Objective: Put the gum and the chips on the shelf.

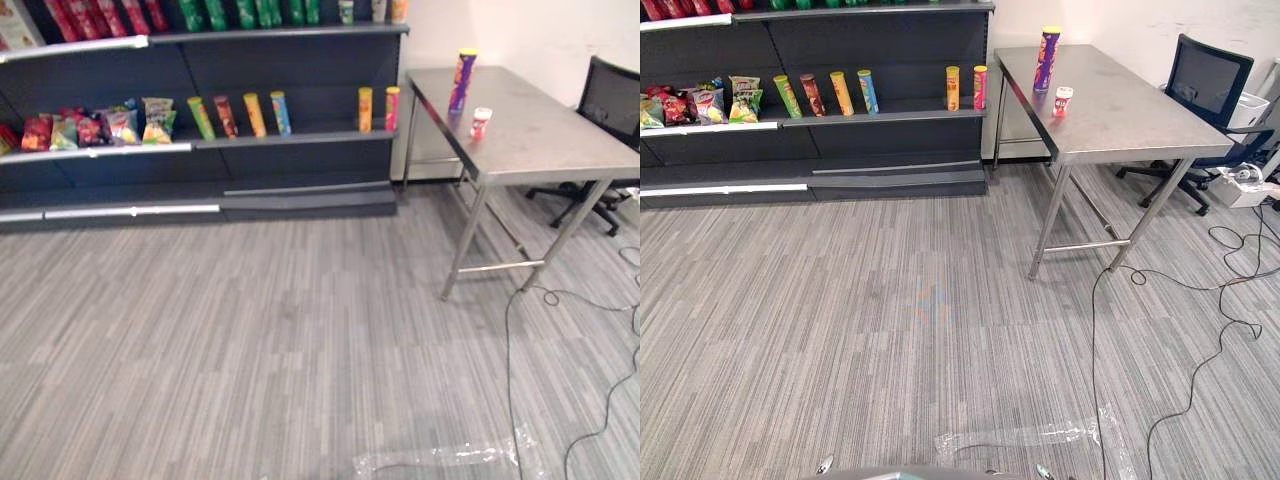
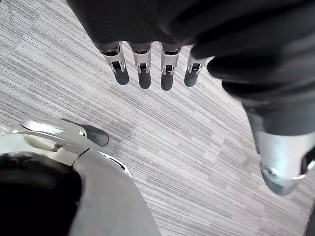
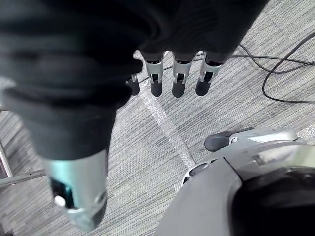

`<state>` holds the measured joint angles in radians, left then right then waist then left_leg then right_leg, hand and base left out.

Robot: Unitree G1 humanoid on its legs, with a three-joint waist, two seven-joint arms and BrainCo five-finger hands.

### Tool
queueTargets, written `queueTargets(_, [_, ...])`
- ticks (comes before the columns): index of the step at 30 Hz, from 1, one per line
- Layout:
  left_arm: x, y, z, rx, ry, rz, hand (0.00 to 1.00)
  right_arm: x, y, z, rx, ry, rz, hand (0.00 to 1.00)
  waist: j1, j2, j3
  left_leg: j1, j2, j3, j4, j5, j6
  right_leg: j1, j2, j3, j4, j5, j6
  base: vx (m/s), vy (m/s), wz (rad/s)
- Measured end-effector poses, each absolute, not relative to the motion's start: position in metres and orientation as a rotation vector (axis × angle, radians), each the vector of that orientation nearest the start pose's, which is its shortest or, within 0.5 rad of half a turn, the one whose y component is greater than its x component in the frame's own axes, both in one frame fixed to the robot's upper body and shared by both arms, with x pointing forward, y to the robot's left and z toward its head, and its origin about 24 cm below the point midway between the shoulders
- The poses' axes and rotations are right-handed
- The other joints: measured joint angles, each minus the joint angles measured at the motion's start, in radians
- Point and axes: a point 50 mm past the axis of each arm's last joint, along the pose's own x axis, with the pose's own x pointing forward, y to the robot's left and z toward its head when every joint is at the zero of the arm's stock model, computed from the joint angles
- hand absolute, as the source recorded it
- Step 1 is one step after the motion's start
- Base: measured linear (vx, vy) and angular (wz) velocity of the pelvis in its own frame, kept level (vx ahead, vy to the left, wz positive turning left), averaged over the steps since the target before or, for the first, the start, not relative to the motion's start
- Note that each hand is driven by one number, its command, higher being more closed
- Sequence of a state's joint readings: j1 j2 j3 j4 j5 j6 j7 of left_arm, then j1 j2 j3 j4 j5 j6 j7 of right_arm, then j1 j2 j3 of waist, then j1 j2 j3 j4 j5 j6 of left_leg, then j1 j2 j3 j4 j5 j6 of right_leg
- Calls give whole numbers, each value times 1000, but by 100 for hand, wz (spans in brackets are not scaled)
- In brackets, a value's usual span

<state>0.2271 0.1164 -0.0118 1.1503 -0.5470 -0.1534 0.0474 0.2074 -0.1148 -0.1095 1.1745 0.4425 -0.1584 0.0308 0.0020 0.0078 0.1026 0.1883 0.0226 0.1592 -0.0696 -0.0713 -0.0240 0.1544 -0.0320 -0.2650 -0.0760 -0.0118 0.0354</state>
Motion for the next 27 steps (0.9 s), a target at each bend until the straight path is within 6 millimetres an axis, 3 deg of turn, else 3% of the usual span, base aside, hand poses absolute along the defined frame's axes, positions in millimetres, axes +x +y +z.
queueTargets(5, [24,208,-170,-310,1142,512,0,31,-213,-169,329,1110,-483,0,1,-10,13,20,-1,22,-2,-9,-14,26,0,1,-16,3,7,20,2,-4])
queueTargets(23, [25,208,-170,-324,1152,477,0,33,-212,-168,370,1081,-464,0,3,-9,24,30,4,43,-21,-5,-10,27,7,13,-25,2,8,-44,-16,-3])
queueTargets(27, [25,208,-170,-323,1152,477,0,38,-213,-165,285,1016,-477,0,3,-10,24,30,5,42,-22,-6,-11,27,8,12,-27,2,8,0,0,0])
